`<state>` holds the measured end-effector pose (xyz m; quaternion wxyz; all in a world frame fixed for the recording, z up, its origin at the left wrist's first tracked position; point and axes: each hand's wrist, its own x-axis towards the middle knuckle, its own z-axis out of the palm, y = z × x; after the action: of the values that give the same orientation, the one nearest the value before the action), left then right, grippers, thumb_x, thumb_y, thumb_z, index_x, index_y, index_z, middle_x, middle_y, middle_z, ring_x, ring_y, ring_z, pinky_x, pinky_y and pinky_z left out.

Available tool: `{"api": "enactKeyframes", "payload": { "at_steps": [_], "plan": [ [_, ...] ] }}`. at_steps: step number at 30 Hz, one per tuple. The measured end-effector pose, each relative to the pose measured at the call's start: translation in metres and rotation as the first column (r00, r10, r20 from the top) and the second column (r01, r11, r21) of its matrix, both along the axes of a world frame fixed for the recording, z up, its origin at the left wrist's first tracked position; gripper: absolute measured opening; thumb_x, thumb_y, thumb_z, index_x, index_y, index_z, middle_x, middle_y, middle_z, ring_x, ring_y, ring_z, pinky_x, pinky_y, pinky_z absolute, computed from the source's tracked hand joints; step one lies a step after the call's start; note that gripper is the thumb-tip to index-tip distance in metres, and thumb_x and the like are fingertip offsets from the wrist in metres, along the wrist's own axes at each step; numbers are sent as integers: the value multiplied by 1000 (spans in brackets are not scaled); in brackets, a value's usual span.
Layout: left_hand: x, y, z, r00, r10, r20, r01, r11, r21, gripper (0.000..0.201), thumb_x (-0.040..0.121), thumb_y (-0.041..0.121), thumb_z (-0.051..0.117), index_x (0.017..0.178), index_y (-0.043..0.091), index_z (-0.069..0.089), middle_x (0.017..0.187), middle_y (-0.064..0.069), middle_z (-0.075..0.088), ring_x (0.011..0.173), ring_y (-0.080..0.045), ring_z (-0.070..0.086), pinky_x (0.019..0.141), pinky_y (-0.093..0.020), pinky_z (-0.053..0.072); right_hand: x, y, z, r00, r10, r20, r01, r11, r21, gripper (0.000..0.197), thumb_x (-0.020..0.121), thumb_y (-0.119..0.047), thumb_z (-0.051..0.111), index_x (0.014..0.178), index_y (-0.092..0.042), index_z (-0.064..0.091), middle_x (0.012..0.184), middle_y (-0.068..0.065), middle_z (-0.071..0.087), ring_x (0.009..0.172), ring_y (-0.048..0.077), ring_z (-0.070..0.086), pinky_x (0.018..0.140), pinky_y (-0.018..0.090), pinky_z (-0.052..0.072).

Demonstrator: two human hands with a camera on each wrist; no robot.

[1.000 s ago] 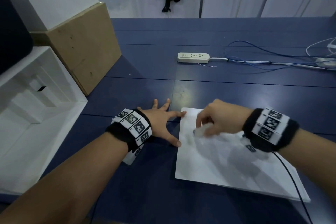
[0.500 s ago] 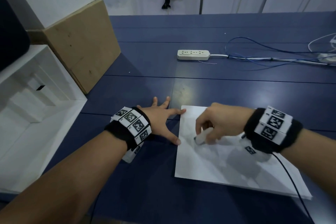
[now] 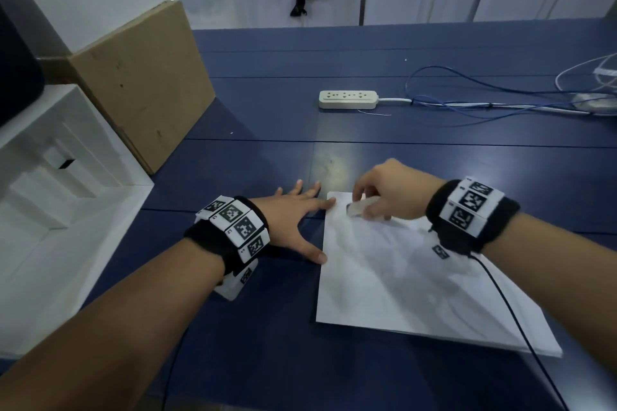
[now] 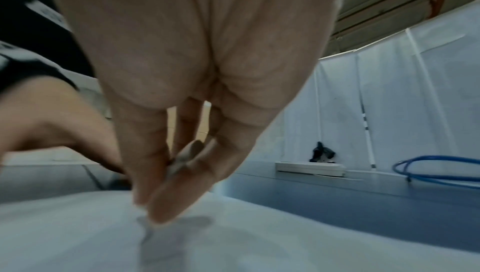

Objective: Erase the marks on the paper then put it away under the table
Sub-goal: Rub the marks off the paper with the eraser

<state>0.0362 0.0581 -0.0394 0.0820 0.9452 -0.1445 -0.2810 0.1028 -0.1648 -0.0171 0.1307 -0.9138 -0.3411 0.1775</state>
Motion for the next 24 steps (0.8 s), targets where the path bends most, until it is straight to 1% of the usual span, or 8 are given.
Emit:
{"api": "enactKeyframes", "payload": {
  "at_steps": [3, 7, 10, 13, 15, 18, 20, 24],
  "plan": [
    [0, 1, -1, 1000, -8, 3, 8, 1000, 10, 115, 68, 74, 69, 155, 40, 2, 162, 4, -20, 147, -23, -22, 119, -55, -7, 4, -3, -1, 999, 9, 37, -9, 1000, -16, 18, 82, -22, 72, 99, -24, 72, 73, -9, 69, 64, 12, 69, 71, 35, 60],
    [1, 1, -2, 1000, -3, 7, 3, 1000, 5, 116, 66, 74, 70, 155, 39, 4, 162, 4, -19, 147, -22, -22, 119, -56, -5, -23, -6, 8, 960, 206, -192, -233, 963, -136, 16, 80, -23, 76, 95, -27, 74, 72, -5, 73, 60, 12, 70, 63, 24, 56],
    [2, 0, -2, 1000, -8, 8, 7, 1000, 11, 117, 65, 76, 69, 155, 40, 4, 162, 4, -18, 148, -23, -20, 119, -56, -4, -9, -2, 5, 989, 118, -90, -125, 989, -74, 13, 82, -29, 76, 94, -26, 72, 72, -5, 71, 56, 12, 71, 66, 30, 59],
    [1, -1, -1, 1000, -3, 5, 3, 1000, 20, 116, 65, 76, 69, 154, 40, 5, 162, 4, -17, 148, -23, -20, 119, -56, -4, 12, -1, -1, 999, -47, 25, 47, 999, 22, 12, 81, -22, 74, 92, -25, 70, 81, -5, 70, 55, 14, 71, 67, 36, 61],
    [2, 0, -1, 1000, 4, 5, -4, 1000, 14, 116, 64, 75, 70, 154, 40, 6, 162, 4, -17, 148, -22, -20, 119, -55, -5, 7, -4, -1, 1000, -24, 4, 24, 999, 23, 13, 80, -20, 75, 93, -24, 71, 77, -6, 69, 55, 13, 70, 67, 36, 61],
    [2, -1, -1, 1000, 9, 5, -9, 1000, 10, 117, 64, 74, 72, 155, 39, 6, 162, 5, -17, 148, -21, -20, 120, -54, -5, -24, -8, 5, 969, 151, -196, -168, 983, -71, 15, 79, -20, 76, 93, -26, 73, 72, -4, 73, 55, 12, 70, 64, 31, 60],
    [2, -1, 0, 1000, 9, 10, -9, 1000, 12, 117, 64, 73, 72, 155, 39, 6, 162, 5, -17, 148, -21, -20, 120, -54, -4, -30, -7, 7, 951, 179, -252, -211, 972, -104, 14, 79, -21, 78, 91, -26, 73, 73, -4, 74, 55, 14, 70, 63, 31, 59],
    [2, -2, 1, 1000, 9, 8, -9, 1000, 11, 117, 64, 74, 72, 155, 40, 6, 162, 6, -16, 148, -21, -19, 120, -56, -3, 3, -2, 3, 999, -1, -34, -1, 998, -58, 11, 83, -28, 75, 89, -24, 68, 79, -3, 72, 54, 13, 71, 61, 30, 58]
  ]
}}
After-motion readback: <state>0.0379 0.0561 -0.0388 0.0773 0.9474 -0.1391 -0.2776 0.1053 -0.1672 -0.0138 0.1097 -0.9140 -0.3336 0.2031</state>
